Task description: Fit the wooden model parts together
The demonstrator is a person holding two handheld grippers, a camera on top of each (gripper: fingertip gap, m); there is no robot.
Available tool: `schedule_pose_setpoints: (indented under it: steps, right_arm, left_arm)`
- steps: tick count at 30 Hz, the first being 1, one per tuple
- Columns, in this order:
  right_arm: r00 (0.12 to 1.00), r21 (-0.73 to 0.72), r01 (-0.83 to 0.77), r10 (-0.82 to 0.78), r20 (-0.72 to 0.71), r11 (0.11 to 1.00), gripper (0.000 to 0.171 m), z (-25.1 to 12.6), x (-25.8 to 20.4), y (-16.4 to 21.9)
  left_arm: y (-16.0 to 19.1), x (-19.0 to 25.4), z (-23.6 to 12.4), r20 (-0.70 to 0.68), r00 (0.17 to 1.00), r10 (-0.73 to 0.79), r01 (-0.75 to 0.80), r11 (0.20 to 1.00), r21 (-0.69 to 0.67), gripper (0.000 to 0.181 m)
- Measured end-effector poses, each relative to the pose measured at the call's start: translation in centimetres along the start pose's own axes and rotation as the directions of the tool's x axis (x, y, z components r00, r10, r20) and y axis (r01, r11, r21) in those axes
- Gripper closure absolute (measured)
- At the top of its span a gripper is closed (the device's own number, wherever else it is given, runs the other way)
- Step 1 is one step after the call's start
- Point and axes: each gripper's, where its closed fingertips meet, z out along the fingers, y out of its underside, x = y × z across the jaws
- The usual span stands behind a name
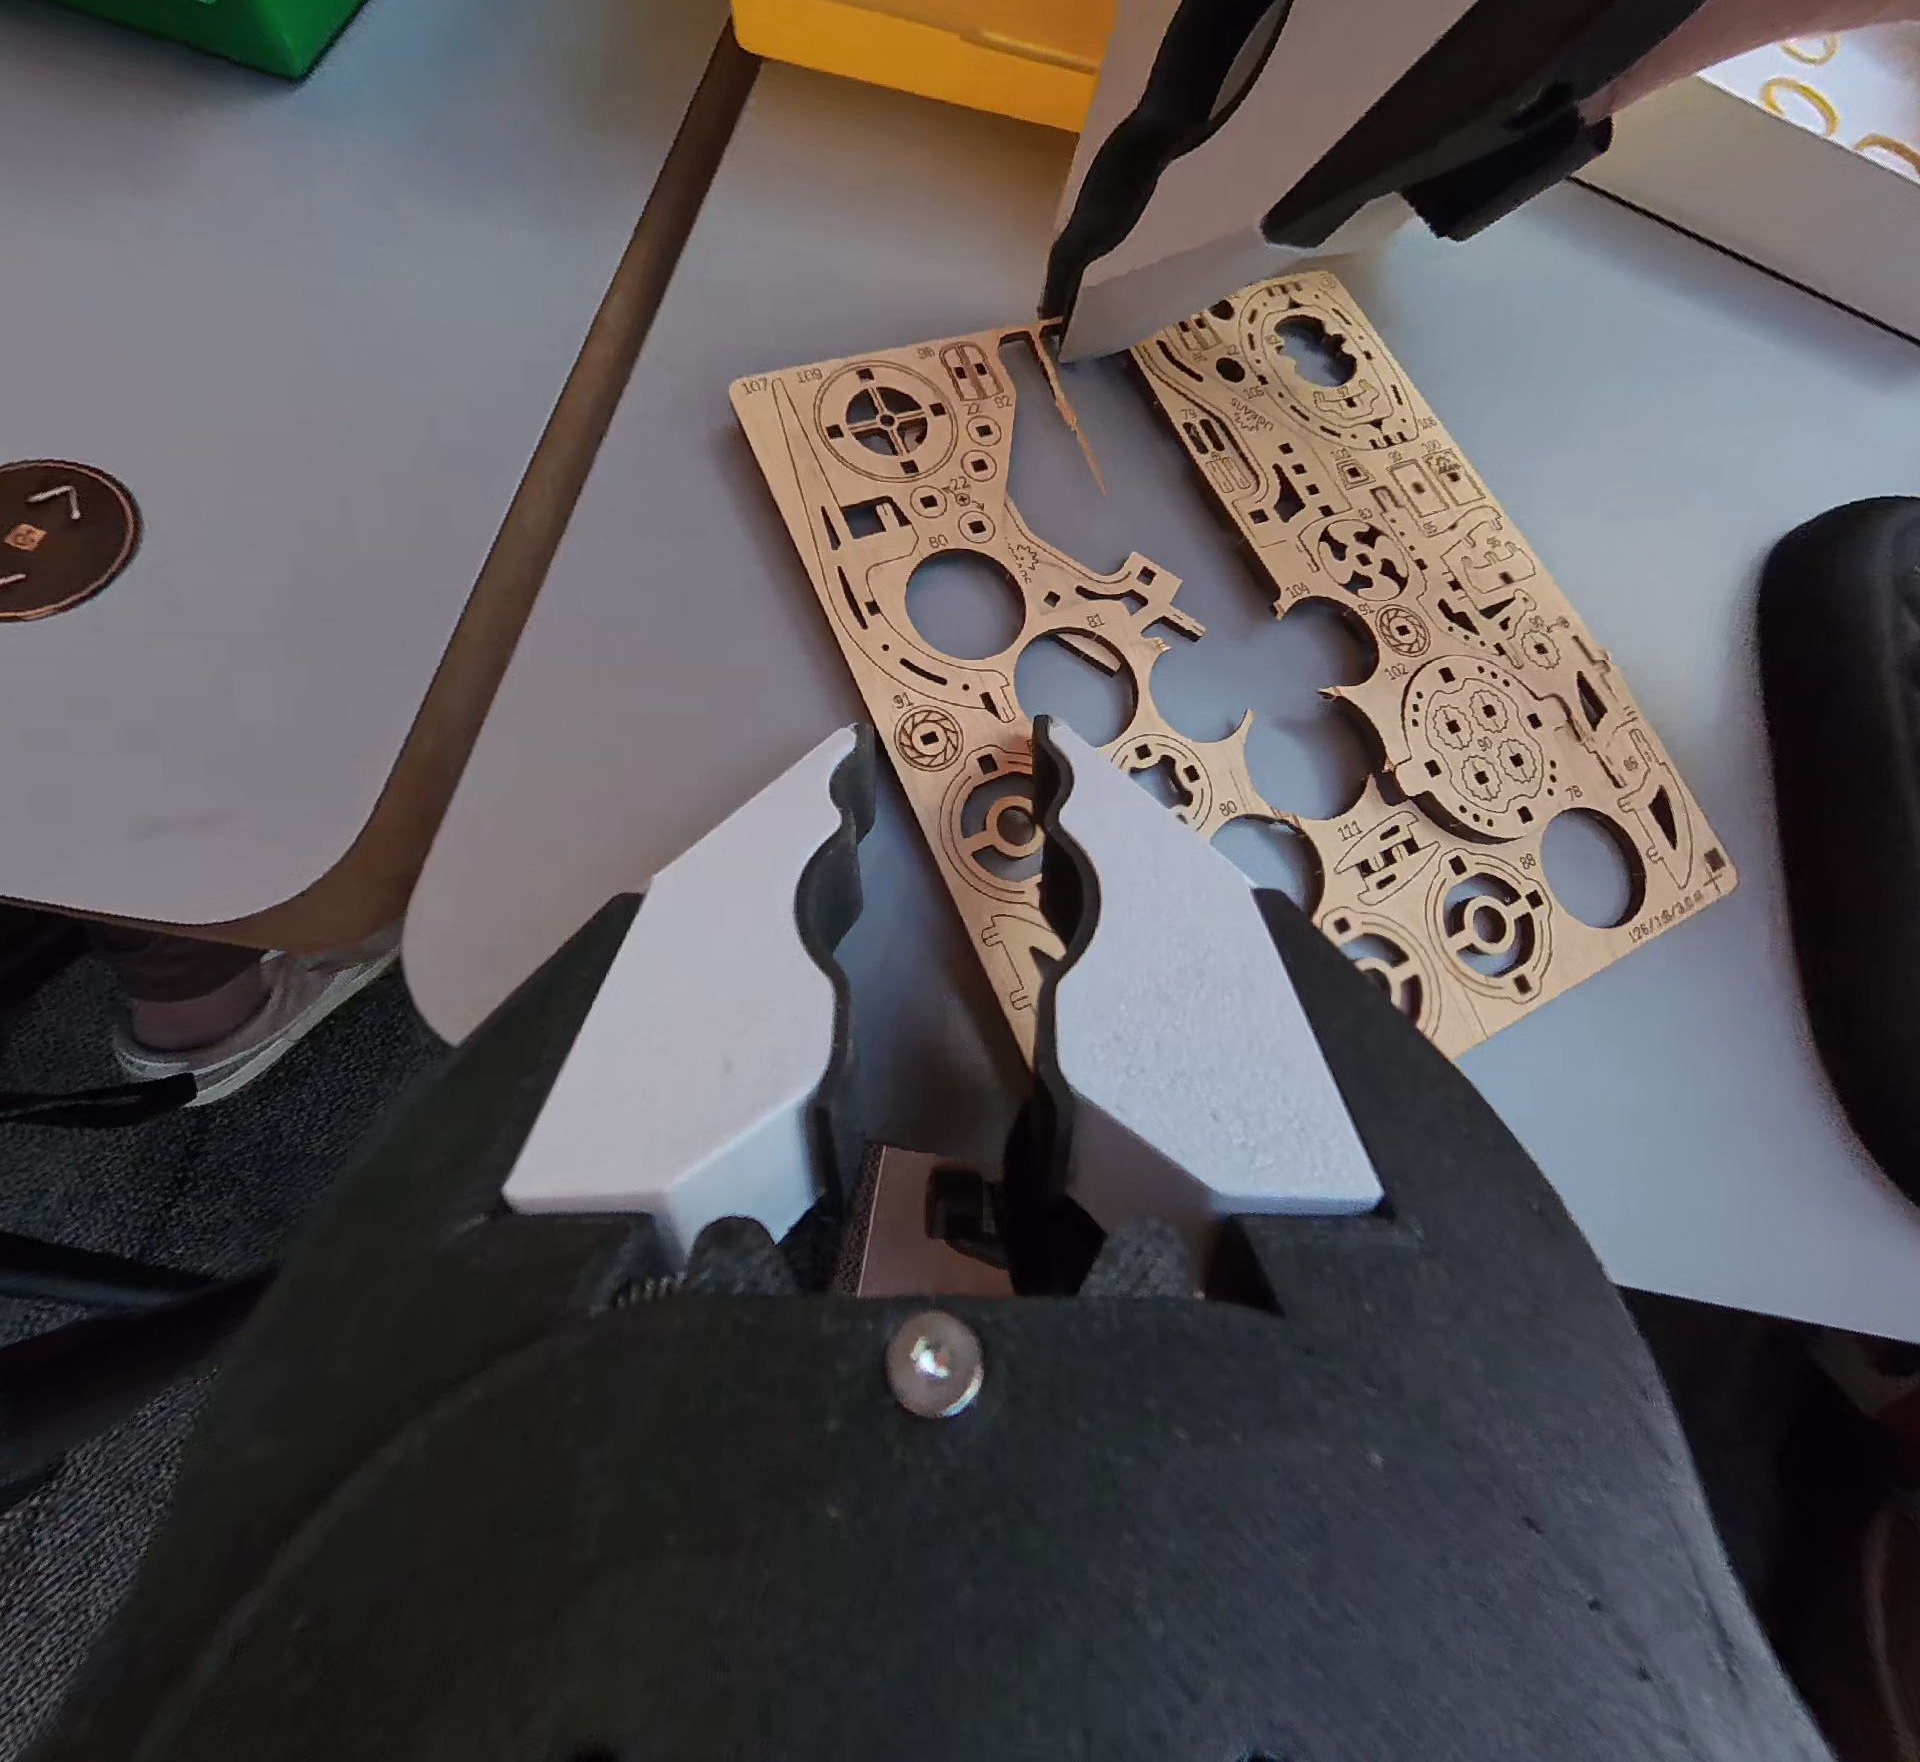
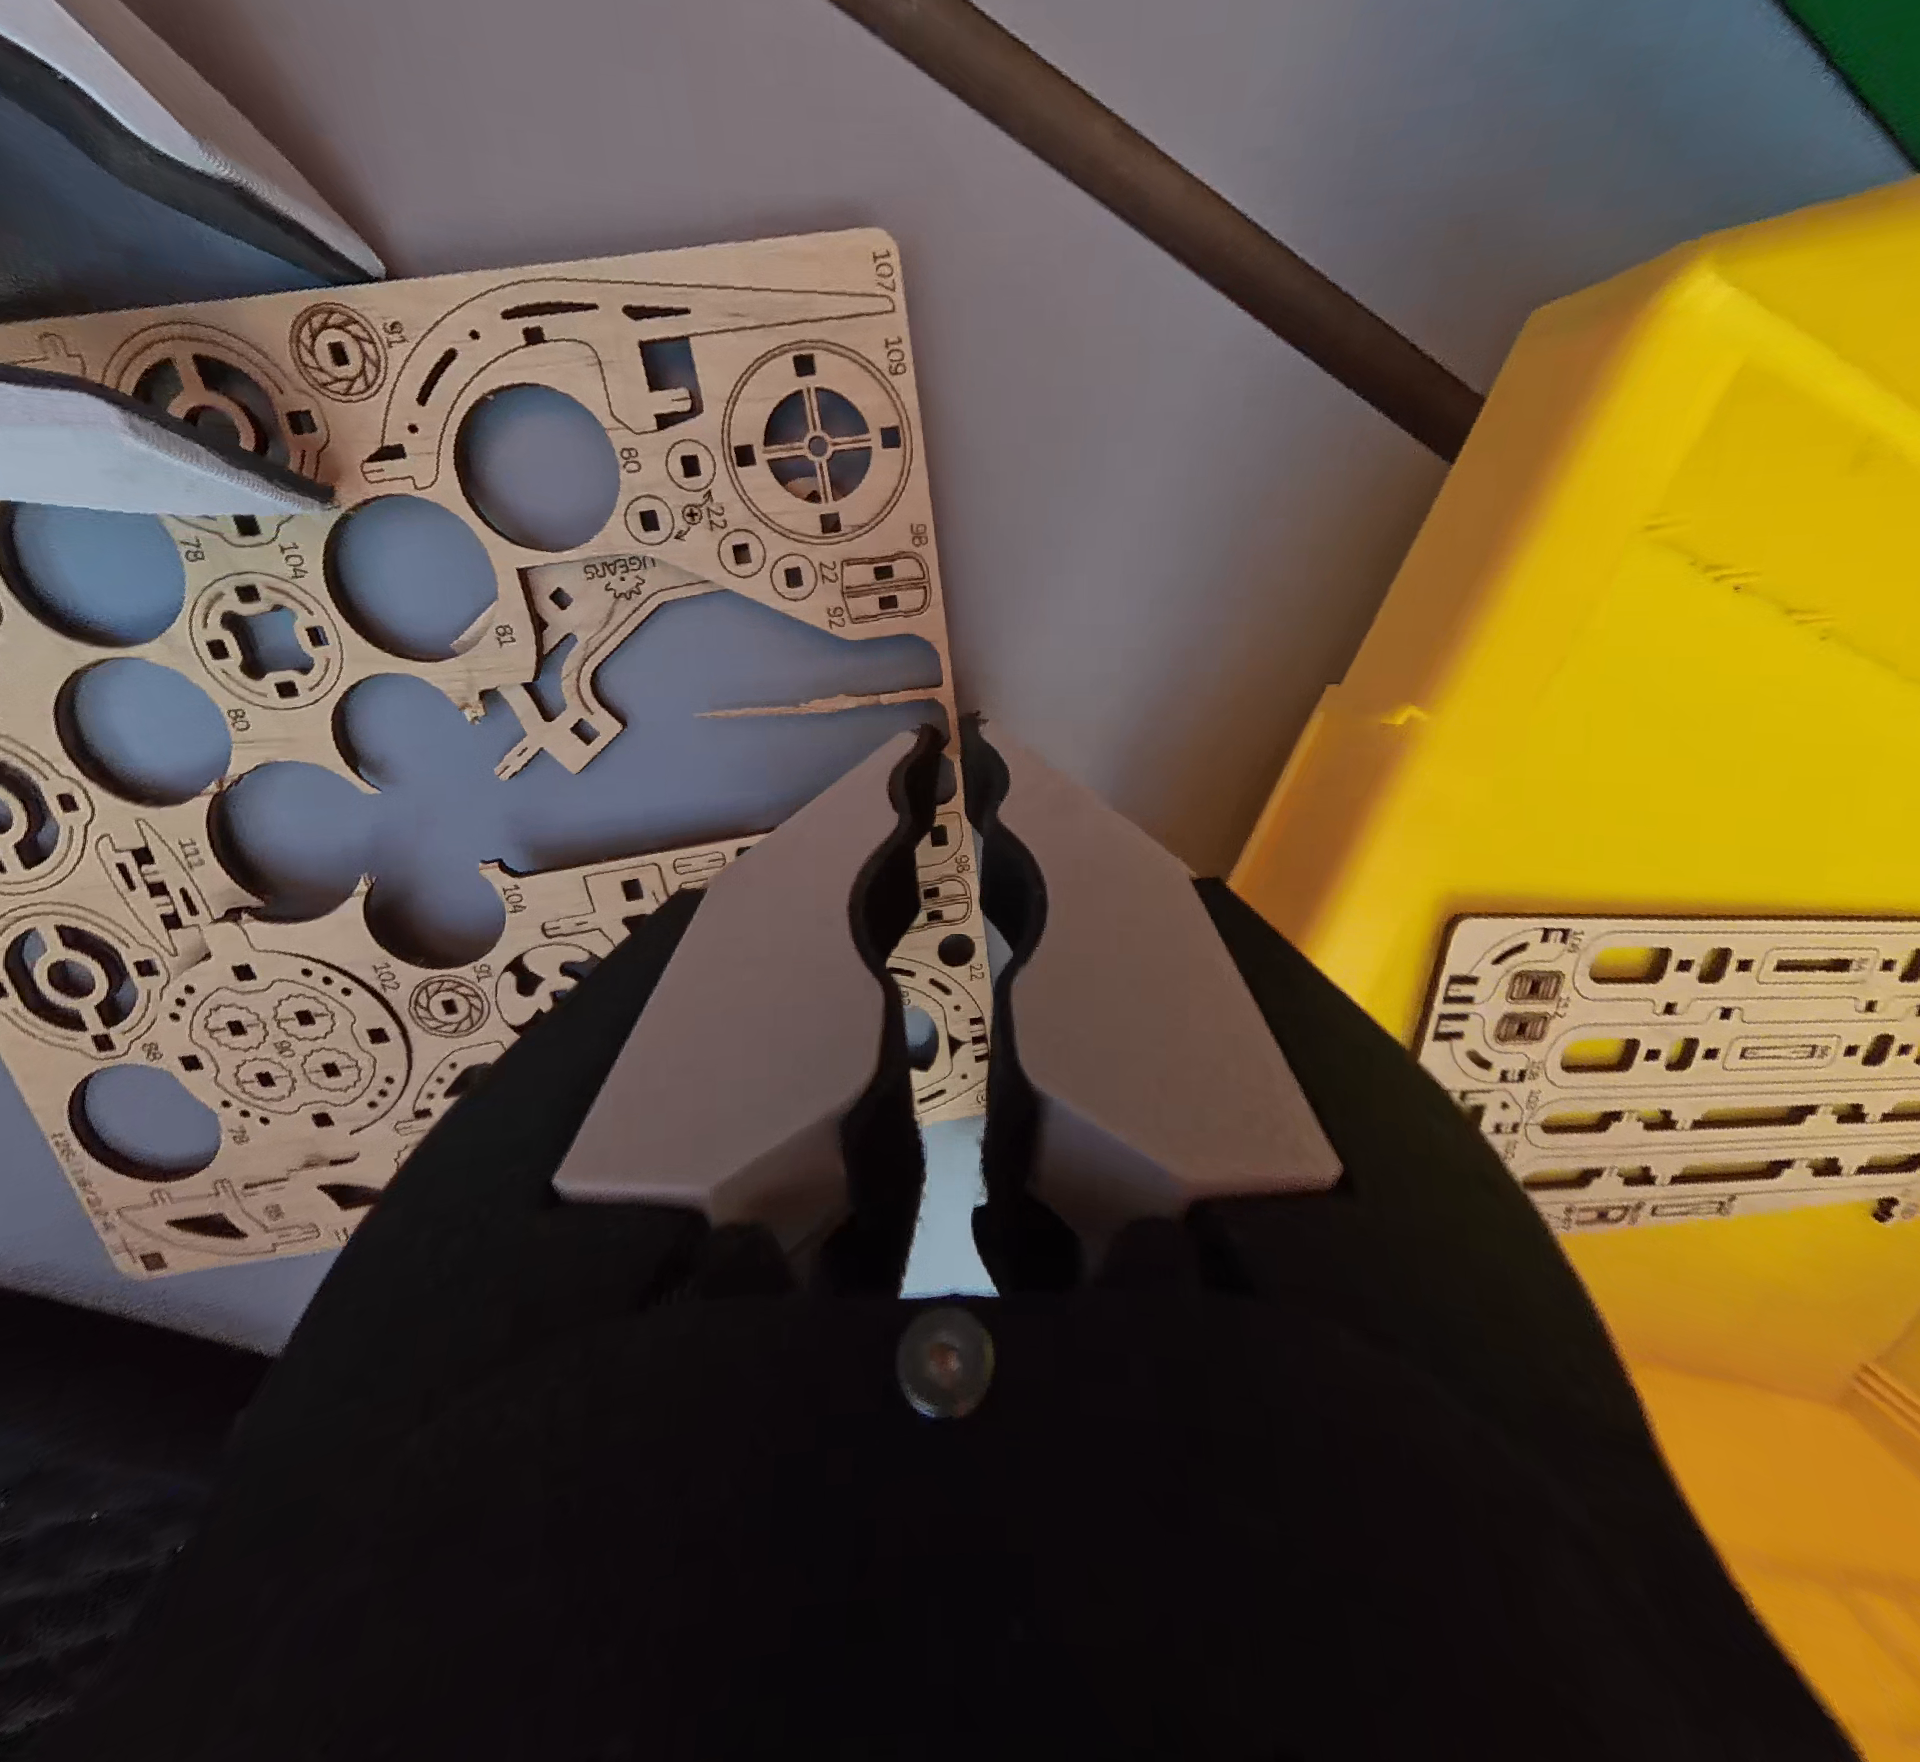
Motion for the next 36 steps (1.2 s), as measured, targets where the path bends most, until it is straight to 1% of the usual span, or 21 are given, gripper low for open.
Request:
schedule_pose_setpoints:
  steps: [2,5,7,10,14,18,22,25,29,32,36]
  right_arm:
    - [0.999,-0.006,0.007,-0.007,-0.033,1.000,0.168,-0.2,0.1,0.6]
    - [0.998,-0.009,0.004,-0.005,-0.057,1.000,0.168,-0.4,0.1,1.1]
    - [0.997,-0.004,0.010,-0.010,-0.072,1.000,0.168,-0.4,0.1,1.2]
    - [0.996,0.041,0.014,-0.010,-0.088,0.999,0.168,-0.8,-0.1,0.9]
    - [0.995,0.114,0.014,-0.002,-0.103,0.993,0.168,-1.7,-0.1,-0.1]
    - [0.991,0.158,0.041,-0.020,-0.129,0.987,0.168,-2.3,-0.1,-0.7]
    - [0.985,0.166,0.080,-0.052,-0.167,0.983,0.168,-2.3,0.1,-0.7]
    - [0.981,0.196,0.087,-0.050,-0.189,0.977,0.168,-2.4,0.3,-0.9]
    - [0.978,0.239,0.089,-0.039,-0.206,0.967,0.168,-2.8,0.3,-1.4]
    - [0.973,0.255,0.101,-0.043,-0.225,0.962,0.168,-3.2,0.5,-1.6]
    - [0.970,0.295,0.102,-0.030,-0.239,0.950,0.168,-3.8,0.6,-1.8]
  left_arm:
    - [0.1,0.8,0.2,-0.014,1.000,0.013,-0.013,1.000,0.001,0.154]
    - [0.0,1.2,0.4,0.002,0.999,0.044,-0.044,0.999,0.005,0.154]
    - [0.0,1.3,0.5,-0.004,0.999,0.036,-0.036,0.999,0.007,0.154]
    - [-0.3,1.2,0.5,-0.037,0.999,-0.016,0.016,1.000,0.015,0.152]
    - [-0.9,0.6,0.4,-0.071,0.995,-0.070,0.073,0.997,0.041,0.141]
    - [-1.3,-0.2,0.3,-0.110,0.987,-0.113,0.119,0.992,0.047,0.136]
    - [-1.9,-0.1,0.1,-0.220,0.958,-0.182,0.196,0.980,0.044,0.130]
    - [-2.3,0.6,0.0,-0.324,0.924,-0.203,0.225,0.974,0.033,0.134]
    - [-2.3,1.1,0.1,-0.394,0.889,-0.234,0.254,0.967,-0.002,0.142]
    - [-2.4,1.2,0.2,-0.413,0.874,-0.257,0.281,0.960,-0.003,0.144]
    - [-2.3,1.2,0.2,-0.418,0.871,-0.258,0.279,0.960,-0.011,0.149]
